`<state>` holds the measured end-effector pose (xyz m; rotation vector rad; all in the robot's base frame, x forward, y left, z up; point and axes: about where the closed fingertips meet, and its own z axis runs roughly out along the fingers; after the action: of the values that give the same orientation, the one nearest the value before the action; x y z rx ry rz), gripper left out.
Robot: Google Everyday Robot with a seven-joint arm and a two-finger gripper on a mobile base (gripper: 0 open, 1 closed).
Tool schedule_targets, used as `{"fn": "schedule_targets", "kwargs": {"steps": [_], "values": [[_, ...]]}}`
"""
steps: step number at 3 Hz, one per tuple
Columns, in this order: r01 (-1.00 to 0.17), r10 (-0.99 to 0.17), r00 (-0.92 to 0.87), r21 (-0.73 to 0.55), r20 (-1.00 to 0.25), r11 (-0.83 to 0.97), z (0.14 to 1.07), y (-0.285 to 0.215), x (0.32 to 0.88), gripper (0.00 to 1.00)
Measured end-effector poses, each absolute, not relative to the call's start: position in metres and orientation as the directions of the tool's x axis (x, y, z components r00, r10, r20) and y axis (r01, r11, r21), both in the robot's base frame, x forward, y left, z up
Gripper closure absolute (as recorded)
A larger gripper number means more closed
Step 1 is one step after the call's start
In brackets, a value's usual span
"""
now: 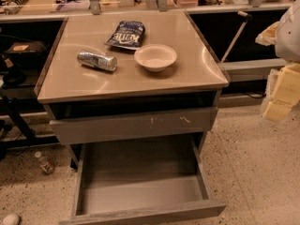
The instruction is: Place redbull can into middle drawer
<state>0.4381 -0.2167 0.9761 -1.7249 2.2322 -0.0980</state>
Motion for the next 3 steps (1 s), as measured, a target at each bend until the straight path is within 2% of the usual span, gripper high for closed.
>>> {"fn": "schedule_targets", "kwargs": {"steps": [1, 3], "values": [[-0.931, -0.953, -0.221, -0.245, -0.206, 0.270, 0.976, -0.217, 0.438, 0.00], [-0.945, -0.981, -0.144, -0.277, -0.131, 0.176, 0.994, -0.156, 0.468, 0.00]]}}
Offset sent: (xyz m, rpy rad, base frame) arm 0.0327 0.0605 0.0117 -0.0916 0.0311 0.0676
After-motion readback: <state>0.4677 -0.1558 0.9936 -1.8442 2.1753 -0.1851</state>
